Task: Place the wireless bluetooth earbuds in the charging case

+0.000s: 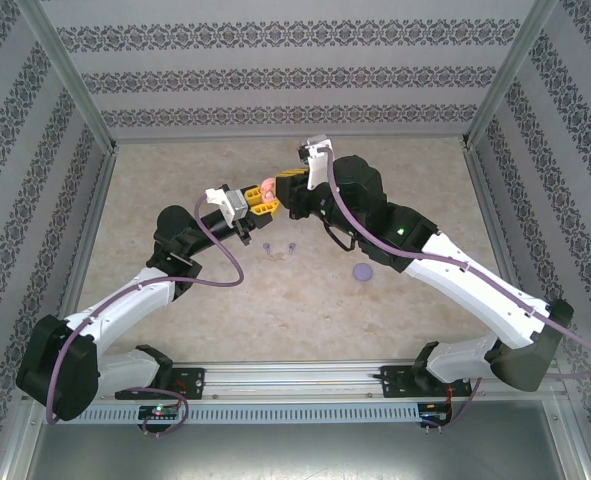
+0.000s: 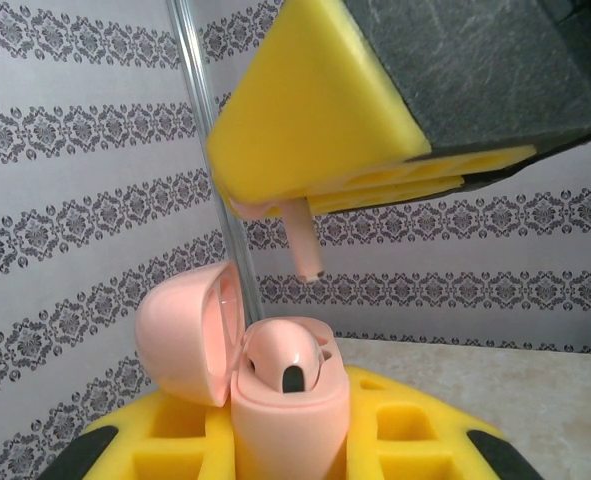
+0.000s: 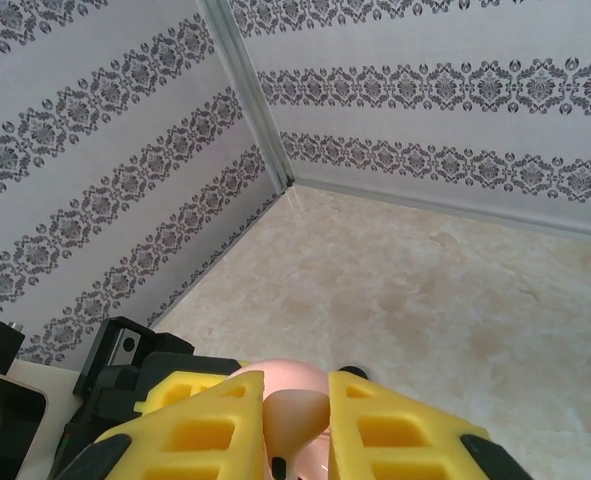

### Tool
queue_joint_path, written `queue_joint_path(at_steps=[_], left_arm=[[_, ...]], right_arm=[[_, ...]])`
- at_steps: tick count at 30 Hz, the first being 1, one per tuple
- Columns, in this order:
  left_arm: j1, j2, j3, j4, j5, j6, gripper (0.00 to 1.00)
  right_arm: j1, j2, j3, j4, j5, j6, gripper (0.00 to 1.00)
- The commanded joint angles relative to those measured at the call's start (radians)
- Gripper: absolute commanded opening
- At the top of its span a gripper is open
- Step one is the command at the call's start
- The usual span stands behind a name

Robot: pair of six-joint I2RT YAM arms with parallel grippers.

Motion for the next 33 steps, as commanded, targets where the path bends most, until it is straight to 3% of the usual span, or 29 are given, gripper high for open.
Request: queue_joint_path(at_steps=[1, 16, 26, 33], left_arm=[[-0.015, -0.003, 0.032, 0.022, 0.005, 0.017, 0.0], [-0.014, -0.016, 0.031, 0.01, 0.001, 0.026, 0.0], [-0.014, -0.035, 0.027, 0.008, -0.013, 0.036, 0.0], [-0.014, -0.035, 0.028, 0.01, -0.02, 0.037, 0.0]], right_arm=[[0.013, -0.005, -0.02, 0.024, -0.014, 0.007, 0.18], [0.012, 0.03, -0.046, 0.017, -0.036, 0.025, 0.17], [0.015, 0.014, -0.109, 0.001, 0.019, -0.029, 0.14], [0.02, 0.015, -0.134, 0.013, -0.035, -0.049, 0.13]])
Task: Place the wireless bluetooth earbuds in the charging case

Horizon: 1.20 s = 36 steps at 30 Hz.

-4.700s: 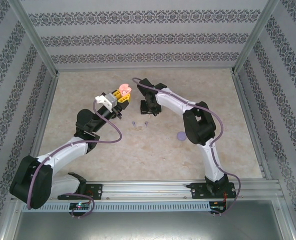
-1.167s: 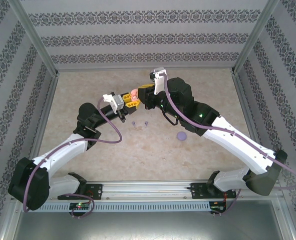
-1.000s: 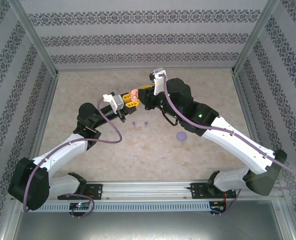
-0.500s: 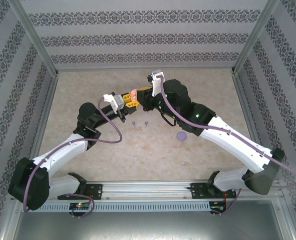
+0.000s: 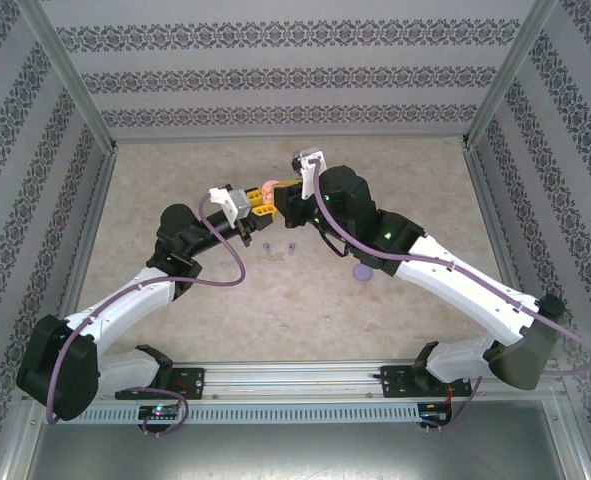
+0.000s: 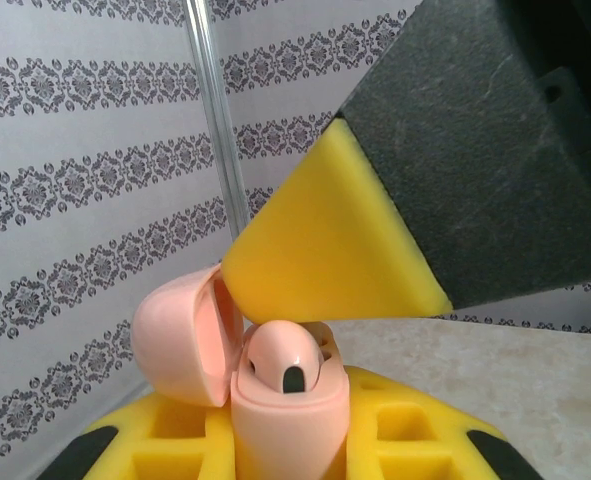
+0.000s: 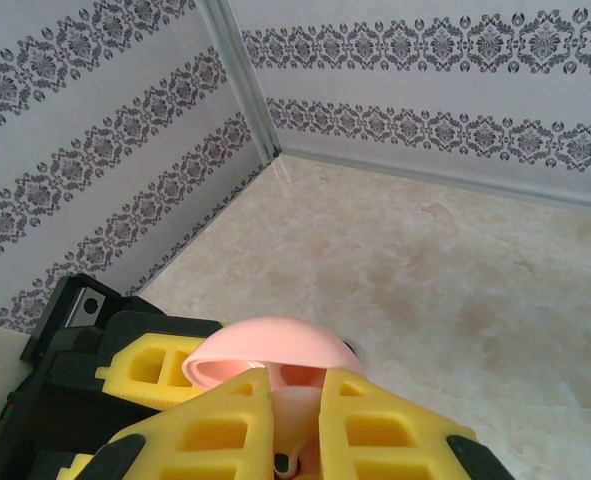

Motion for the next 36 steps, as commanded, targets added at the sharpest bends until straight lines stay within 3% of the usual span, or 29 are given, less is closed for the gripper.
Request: queue_joint_path(at_steps=[1, 5, 12, 18, 22, 25, 29, 36], left_arm=[[-0.015, -0.034, 0.028, 0.085, -0.003, 0.025, 0.0], [-0.014, -0.031, 0.031, 0.07, -0.011, 0.028, 0.0], [-0.015, -0.021, 0.02, 0.07, -0.009, 0.025, 0.0], [-0.015, -0.01, 0.006, 0.078, -0.011, 0.013, 0.0], [-0.015, -0.006, 0.011, 0.055, 0.013, 0.005, 0.0], [-0.015, -0.006, 0.018, 0.011, 0.036, 0.012, 0.0], [-0.022, -0.005, 0.023, -0.016, 0.046, 0.022, 0.0], [-0.026, 0.008, 0.034, -0.025, 0.018, 0.01, 0.0]], right_arm=[[0.017, 0.004, -0.035, -0.046, -0.048, -0.039, 0.13], [0.018, 0.01, -0.019, -0.057, -0.053, -0.029, 0.17], [-0.01, -0.021, 0.071, -0.047, -0.016, 0.032, 0.52], [-0.073, -0.058, 0.151, -0.056, -0.072, 0.084, 0.63], [-0.161, 0.008, 0.243, -0.16, -0.16, 0.156, 0.52], [-0.221, 0.102, 0.338, -0.252, -0.259, 0.188, 0.32], [-0.239, 0.239, 0.461, -0.338, -0.349, 0.186, 0.16], [-0.195, 0.337, 0.522, -0.436, -0.414, 0.141, 0.06]])
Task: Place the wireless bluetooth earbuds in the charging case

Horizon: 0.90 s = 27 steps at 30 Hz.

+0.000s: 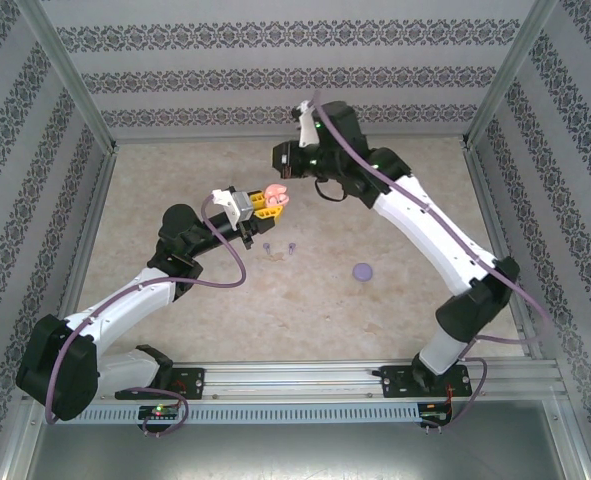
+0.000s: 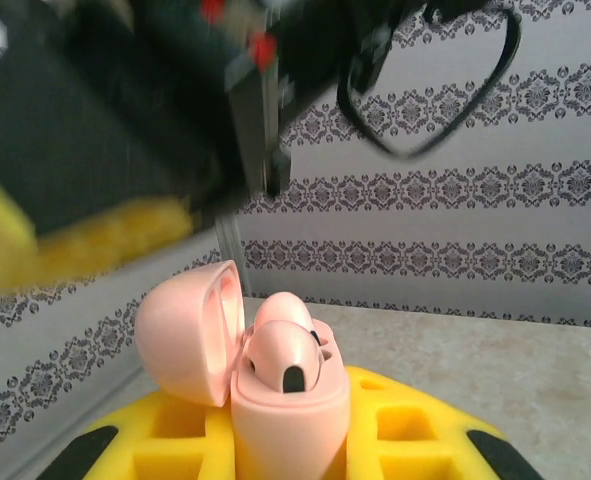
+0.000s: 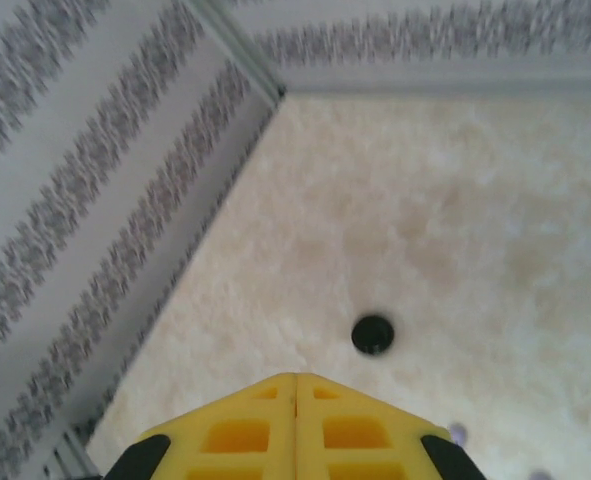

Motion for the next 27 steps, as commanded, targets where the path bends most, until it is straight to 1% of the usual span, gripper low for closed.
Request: queue_joint_path(at_steps=[1, 3, 6, 8, 10, 12, 13, 15, 17, 19, 24, 27], left_arm=[[-0.014, 0.009, 0.035, -0.002, -0.011, 0.005, 0.0], [-0.014, 0.013, 0.037, -0.001, -0.025, 0.004, 0.0], [-0.014, 0.018, 0.05, -0.025, -0.037, 0.005, 0.0], [-0.014, 0.023, 0.051, -0.028, -0.038, -0.007, 0.0], [-0.014, 0.027, 0.046, -0.016, -0.048, -0.034, 0.0], [-0.014, 0.027, 0.034, -0.008, -0.084, -0.081, 0.0], [-0.015, 0.026, 0.022, -0.005, -0.128, -0.121, 0.0], [-0.011, 0.019, 0.001, -0.037, -0.201, -0.199, 0.0], [-0.008, 0.008, -0.023, -0.118, -0.265, -0.301, 0.0], [-0.003, -0.005, -0.042, -0.234, -0.315, -0.388, 0.0], [0.013, -0.059, -0.139, -0.477, -0.448, -0.574, 0.0], [0.044, -0.085, -0.181, -0.602, -0.468, -0.644, 0.0]], right_arm=[[0.044, -0.044, 0.002, -0.092, -0.057, -0.035, 0.05], [0.066, -0.113, -0.078, -0.096, -0.031, -0.042, 0.04], [0.073, -0.241, -0.225, -0.075, 0.019, -0.023, 0.03], [0.054, -0.331, -0.322, -0.044, 0.09, 0.01, 0.04], [0.011, -0.407, -0.401, 0.005, 0.136, 0.059, 0.05], [-0.031, -0.468, -0.473, 0.047, 0.186, 0.104, 0.14], [-0.046, -0.492, -0.503, 0.053, 0.217, 0.12, 0.17], [-0.071, -0.522, -0.56, 0.076, 0.226, 0.145, 0.2], [-0.078, -0.536, -0.614, 0.089, 0.233, 0.159, 0.26], [-0.078, -0.539, -0.657, 0.095, 0.227, 0.164, 0.32], [-0.078, -0.524, -0.775, 0.113, 0.232, 0.179, 0.4], [-0.083, -0.517, -0.82, 0.108, 0.271, 0.166, 0.48]])
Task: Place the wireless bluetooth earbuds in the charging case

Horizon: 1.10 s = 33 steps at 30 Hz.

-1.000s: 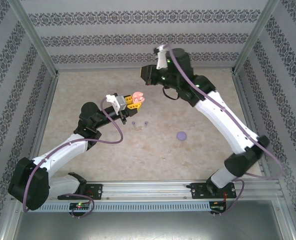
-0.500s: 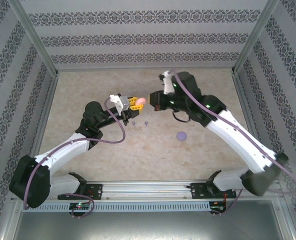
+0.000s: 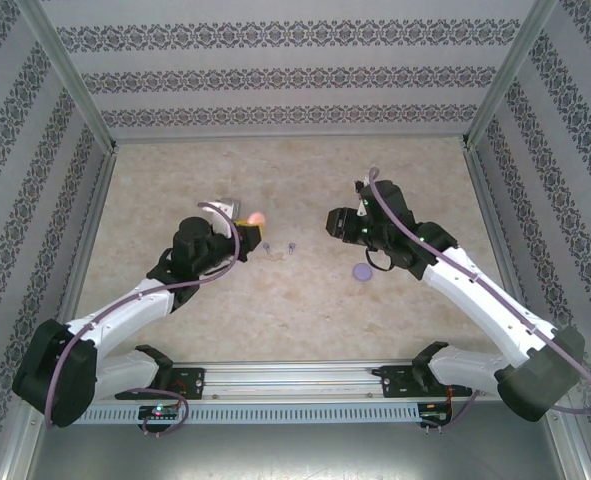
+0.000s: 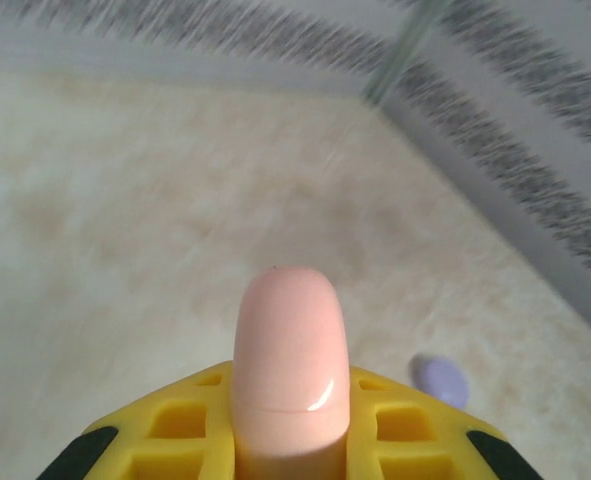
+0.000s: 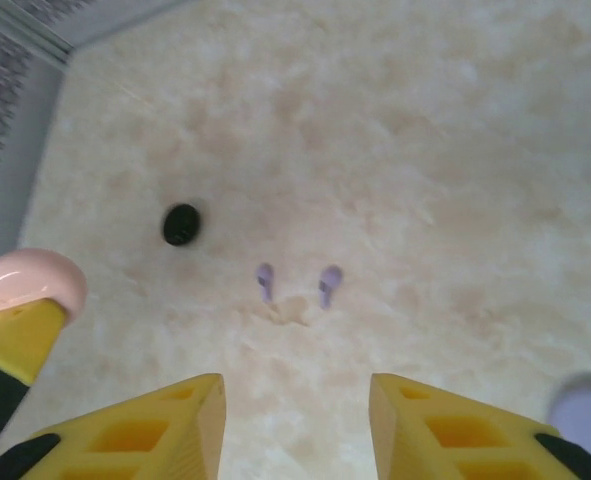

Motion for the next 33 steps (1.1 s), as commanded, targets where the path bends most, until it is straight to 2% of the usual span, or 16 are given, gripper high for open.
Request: queue_joint_path(at_steps=[1, 7, 11, 16, 19, 23, 26, 28, 33], left_arm=[[0.041, -0.043, -0.045, -0.221, -0.083, -0.17, 0.0], [0.141, -0.008, -0.14, -0.198, -0.037, -0.227, 0.0], [0.2, 0.12, -0.138, -0.124, 0.046, -0.221, 0.0], [0.223, 0.329, -0.083, -0.014, 0.145, -0.216, 0.0], [0.233, 0.418, -0.071, 0.032, 0.163, -0.222, 0.0], [0.266, 0.455, -0.092, 0.06, 0.142, -0.246, 0.0], [0.291, 0.44, -0.102, 0.04, 0.127, -0.247, 0.13], [0.303, 0.411, -0.098, 0.004, 0.119, -0.233, 0.27], [0.331, 0.299, -0.084, -0.096, 0.1, -0.185, 0.54]], right_arm=[[-0.007, 0.005, -0.045, 0.024, 0.071, -0.004, 0.51], [-0.06, 0.038, -0.102, -0.004, 0.113, -0.008, 0.6], [-0.106, 0.072, -0.127, -0.002, 0.119, -0.009, 0.62], [-0.151, 0.129, -0.13, -0.016, 0.118, -0.018, 0.62], [-0.165, 0.171, -0.124, -0.042, 0.13, -0.019, 0.64], [-0.176, 0.207, -0.139, -0.052, 0.136, -0.004, 0.69], [-0.178, 0.226, -0.153, -0.041, 0.126, -0.012, 0.72], [-0.177, 0.239, -0.157, -0.038, 0.115, -0.034, 0.76], [-0.187, 0.272, -0.169, -0.028, 0.108, -0.078, 0.78]])
